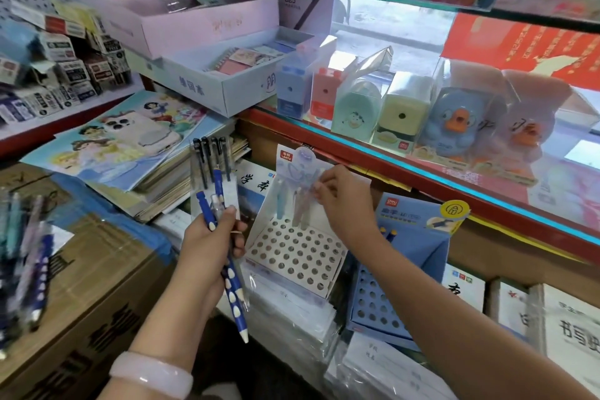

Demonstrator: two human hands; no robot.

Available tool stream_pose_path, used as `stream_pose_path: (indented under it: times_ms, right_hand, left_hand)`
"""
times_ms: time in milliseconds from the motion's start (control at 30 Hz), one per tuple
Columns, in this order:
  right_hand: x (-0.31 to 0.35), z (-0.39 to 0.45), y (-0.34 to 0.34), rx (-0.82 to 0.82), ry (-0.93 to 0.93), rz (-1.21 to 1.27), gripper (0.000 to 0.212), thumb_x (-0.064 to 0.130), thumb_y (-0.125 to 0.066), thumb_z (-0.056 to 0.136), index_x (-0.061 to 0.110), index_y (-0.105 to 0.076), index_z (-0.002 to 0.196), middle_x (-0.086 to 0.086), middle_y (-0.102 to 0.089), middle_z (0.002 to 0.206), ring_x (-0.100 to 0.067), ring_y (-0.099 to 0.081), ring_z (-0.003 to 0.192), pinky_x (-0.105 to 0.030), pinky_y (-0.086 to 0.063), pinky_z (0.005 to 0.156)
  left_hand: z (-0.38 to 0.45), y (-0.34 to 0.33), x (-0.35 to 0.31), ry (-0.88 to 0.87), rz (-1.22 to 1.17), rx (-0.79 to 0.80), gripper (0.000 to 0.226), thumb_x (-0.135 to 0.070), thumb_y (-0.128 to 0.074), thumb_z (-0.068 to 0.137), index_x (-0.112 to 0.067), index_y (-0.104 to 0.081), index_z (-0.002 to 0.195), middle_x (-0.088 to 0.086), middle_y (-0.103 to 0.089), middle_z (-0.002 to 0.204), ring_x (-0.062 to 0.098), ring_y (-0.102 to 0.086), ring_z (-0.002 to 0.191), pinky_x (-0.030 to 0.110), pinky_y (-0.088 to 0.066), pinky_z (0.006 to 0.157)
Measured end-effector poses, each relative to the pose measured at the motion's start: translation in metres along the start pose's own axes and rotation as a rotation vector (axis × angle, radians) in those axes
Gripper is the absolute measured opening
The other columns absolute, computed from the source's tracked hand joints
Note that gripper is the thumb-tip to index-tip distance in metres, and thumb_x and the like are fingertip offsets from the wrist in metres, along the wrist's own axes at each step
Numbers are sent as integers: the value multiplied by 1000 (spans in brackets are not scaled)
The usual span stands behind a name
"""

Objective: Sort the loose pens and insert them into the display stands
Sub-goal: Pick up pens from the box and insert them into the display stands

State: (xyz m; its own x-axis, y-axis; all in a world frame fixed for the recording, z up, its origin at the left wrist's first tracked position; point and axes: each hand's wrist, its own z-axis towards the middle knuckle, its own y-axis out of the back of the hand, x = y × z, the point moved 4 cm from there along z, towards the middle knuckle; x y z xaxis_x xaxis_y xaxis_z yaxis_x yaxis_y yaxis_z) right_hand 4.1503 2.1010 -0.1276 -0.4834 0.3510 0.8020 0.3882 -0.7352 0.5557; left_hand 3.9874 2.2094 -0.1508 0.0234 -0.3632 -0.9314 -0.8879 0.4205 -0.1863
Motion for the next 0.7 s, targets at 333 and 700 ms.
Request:
stream_pose_path:
  times_ms: [333,700]
  right_hand:
    - [-22,7,0,-37,31,-306,13,20,-50,95,8,-53,100,-11,-67,88,-29,-62,81,-43,-51,71]
    - [-42,7,-25,119,-42,-510,20,17,-44,98,4,-55,108,-15,-66,103,-29,-62,95,-28,-42,68]
  left_hand:
    - [1,0,-5,-16,10,3,14,-18,-50,95,-11,-53,83,4,-53,67,11,-43,50,20,-36,42]
    - [-1,-4,-4,-25,-4,43,16,-16,-49,96,-12,-52,81,4,-52,65,10,-43,47,17,-37,39]
